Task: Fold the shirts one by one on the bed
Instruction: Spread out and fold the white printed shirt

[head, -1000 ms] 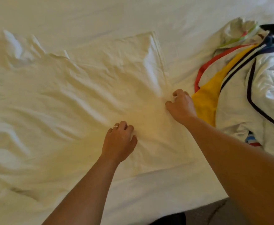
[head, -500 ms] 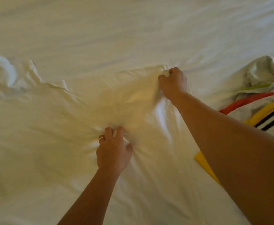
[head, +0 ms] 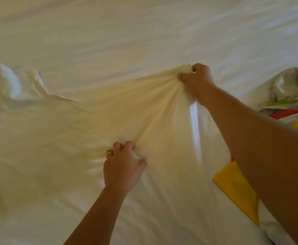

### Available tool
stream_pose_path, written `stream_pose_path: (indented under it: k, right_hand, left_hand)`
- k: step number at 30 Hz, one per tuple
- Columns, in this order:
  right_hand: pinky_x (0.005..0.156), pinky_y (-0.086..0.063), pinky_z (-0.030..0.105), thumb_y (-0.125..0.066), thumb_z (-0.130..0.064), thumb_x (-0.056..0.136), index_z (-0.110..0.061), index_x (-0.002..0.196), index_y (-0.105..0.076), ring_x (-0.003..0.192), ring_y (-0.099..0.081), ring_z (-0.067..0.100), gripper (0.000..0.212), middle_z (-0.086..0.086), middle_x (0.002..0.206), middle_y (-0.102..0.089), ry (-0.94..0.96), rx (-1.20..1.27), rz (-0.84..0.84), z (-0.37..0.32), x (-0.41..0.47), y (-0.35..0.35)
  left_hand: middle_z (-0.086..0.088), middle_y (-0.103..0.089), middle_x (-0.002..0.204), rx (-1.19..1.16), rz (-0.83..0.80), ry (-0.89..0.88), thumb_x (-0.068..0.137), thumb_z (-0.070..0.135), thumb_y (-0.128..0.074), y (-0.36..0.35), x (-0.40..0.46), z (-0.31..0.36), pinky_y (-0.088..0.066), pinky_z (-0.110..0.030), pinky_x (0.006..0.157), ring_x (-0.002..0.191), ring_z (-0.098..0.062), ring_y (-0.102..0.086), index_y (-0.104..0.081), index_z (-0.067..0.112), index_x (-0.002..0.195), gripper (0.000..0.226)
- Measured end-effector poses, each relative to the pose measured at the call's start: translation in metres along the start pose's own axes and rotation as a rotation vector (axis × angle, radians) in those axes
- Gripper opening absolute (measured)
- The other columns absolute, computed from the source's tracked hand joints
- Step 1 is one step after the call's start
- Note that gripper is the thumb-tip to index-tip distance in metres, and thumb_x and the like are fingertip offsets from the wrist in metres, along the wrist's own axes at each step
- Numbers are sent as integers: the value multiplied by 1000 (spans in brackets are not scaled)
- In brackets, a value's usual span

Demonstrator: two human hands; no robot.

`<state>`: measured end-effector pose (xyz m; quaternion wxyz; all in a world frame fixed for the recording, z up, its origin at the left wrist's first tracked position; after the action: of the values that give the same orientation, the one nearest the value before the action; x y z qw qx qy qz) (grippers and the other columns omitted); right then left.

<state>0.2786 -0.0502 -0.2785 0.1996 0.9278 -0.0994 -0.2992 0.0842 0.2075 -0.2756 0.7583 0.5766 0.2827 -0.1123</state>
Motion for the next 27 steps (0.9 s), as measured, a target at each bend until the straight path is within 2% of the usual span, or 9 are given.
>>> stream_pose_path:
  k: [2, 5, 8, 11, 14, 16, 20, 24, 27]
  right_hand:
    - [67, -47, 27, -72, -28, 89, -17, 92, -61, 77, -58, 15, 16, -6, 78, -57, 12, -2, 38, 3, -3, 1]
    - [65, -47, 28, -75, -23, 85, -12, 91, -62, 77, -59, 19, 18, 1, 81, -58, -136, -9, -134, 21, -16, -8]
    - [65, -54, 33, -75, -15, 79, -8, 89, -65, 73, -64, 24, 16, 9, 85, -63, -194, -4, -223, 26, -22, -3]
    - [61, -55, 29, -76, -13, 80, -5, 100, -70, 76, -69, 24, 22, 11, 90, -70, -166, 57, -316, 27, -23, 4]
    - [68, -56, 29, -78, -11, 81, -2, 114, -70, 88, -71, 23, 34, 12, 105, -73, -139, -28, -426, 31, -29, 5]
    - [75, -58, 33, -79, -12, 82, -2, 116, -70, 93, -70, 24, 37, 13, 108, -73, -107, -47, -353, 34, -23, 10]
    - [87, -54, 37, -77, -23, 82, -4, 120, -66, 101, -66, 25, 44, 10, 111, -69, -57, 144, -195, 32, -22, 12]
    - [96, -50, 42, -60, -27, 96, -12, 129, -57, 112, -60, 26, 36, 7, 121, -62, -18, 42, -168, 30, -25, 0]
    - [82, -54, 33, -56, -13, 96, -20, 125, -59, 105, -62, 23, 30, 3, 113, -65, 14, 111, -124, 24, -23, -1]
  left_hand:
    - [3, -39, 124, 2, 31, -12, 85, 55, -64, -2, -4, 2, -45, -36, 86, 114, -28, -43, -49, 31, 129, 52]
    - [3, -39, 127, -6, 52, -31, 86, 56, -63, -5, -11, 4, -46, -37, 89, 116, -27, -43, -48, 30, 132, 55]
    - [3, -38, 127, -14, 60, -46, 87, 52, -63, -7, -14, 2, -46, -37, 91, 117, -27, -42, -47, 30, 135, 55]
    - [2, -38, 128, -14, 52, -59, 88, 51, -62, -8, -17, 2, -45, -37, 92, 118, -26, -41, -46, 29, 138, 57]
    - [2, -37, 129, -14, 43, -50, 88, 52, -61, -9, -18, 3, -45, -36, 93, 119, -26, -41, -45, 29, 139, 58]
    - [2, -37, 130, -13, 40, -50, 88, 52, -59, -10, -19, 5, -44, -36, 94, 120, -25, -41, -45, 29, 139, 58]
    - [3, -38, 130, -9, 58, -77, 89, 51, -59, -13, -25, 12, -43, -35, 95, 121, -24, -42, -46, 29, 137, 55]
    - [2, -35, 140, 8, 47, -88, 89, 53, -57, -20, -31, 13, -40, -35, 100, 128, -24, -39, -40, 32, 141, 58]
    - [0, -29, 149, 17, 33, -100, 90, 53, -56, -25, -36, 14, -39, -37, 105, 136, -25, -34, -33, 34, 147, 65]
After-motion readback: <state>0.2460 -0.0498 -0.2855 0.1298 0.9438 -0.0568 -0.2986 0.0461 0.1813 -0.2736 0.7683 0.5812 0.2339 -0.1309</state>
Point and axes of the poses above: each hand's wrist, its own x-axis towards the middle knuckle, its own y-axis out of the back of the hand, z = x × y, the point moved 6 cm from there along x, towards the middle knuckle
